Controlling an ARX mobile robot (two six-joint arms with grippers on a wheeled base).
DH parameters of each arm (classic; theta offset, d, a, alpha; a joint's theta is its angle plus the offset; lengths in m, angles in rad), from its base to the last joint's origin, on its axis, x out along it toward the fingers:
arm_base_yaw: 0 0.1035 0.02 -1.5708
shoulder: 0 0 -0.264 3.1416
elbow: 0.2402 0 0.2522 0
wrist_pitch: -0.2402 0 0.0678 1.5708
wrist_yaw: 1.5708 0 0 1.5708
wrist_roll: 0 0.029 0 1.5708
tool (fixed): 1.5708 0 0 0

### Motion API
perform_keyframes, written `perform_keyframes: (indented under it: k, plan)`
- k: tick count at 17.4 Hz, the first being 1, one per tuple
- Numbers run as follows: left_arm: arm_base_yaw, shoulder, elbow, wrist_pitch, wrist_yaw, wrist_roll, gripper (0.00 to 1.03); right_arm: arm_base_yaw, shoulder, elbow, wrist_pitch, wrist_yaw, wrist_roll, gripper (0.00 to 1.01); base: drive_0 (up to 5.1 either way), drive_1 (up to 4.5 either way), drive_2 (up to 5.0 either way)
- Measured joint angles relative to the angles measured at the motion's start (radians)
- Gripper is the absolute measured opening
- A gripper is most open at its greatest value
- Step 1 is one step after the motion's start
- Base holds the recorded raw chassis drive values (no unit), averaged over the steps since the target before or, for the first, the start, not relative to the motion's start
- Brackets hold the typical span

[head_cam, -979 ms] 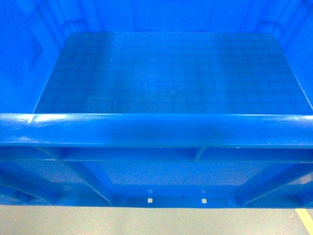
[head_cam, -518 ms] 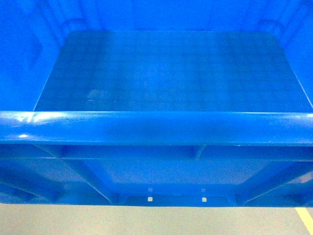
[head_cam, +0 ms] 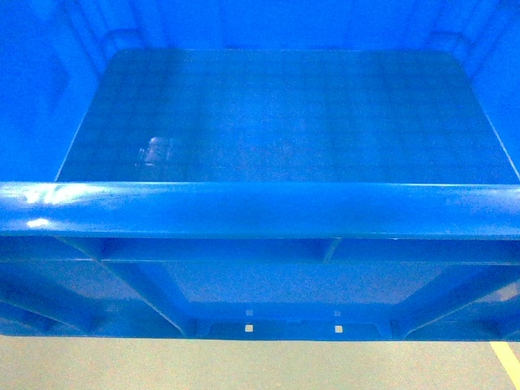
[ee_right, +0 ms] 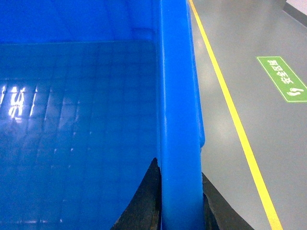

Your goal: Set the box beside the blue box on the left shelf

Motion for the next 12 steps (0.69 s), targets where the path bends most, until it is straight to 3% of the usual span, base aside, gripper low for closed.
perform_keyframes:
  k: [12]
  plan:
    - [0.0, 0.0, 0.0, -0.003, 0.0, 0.0, 0.09, 0.0, 0.0, 0.0, 0.0, 0.0, 0.0, 0.1, 0.0, 4.1, -4.1]
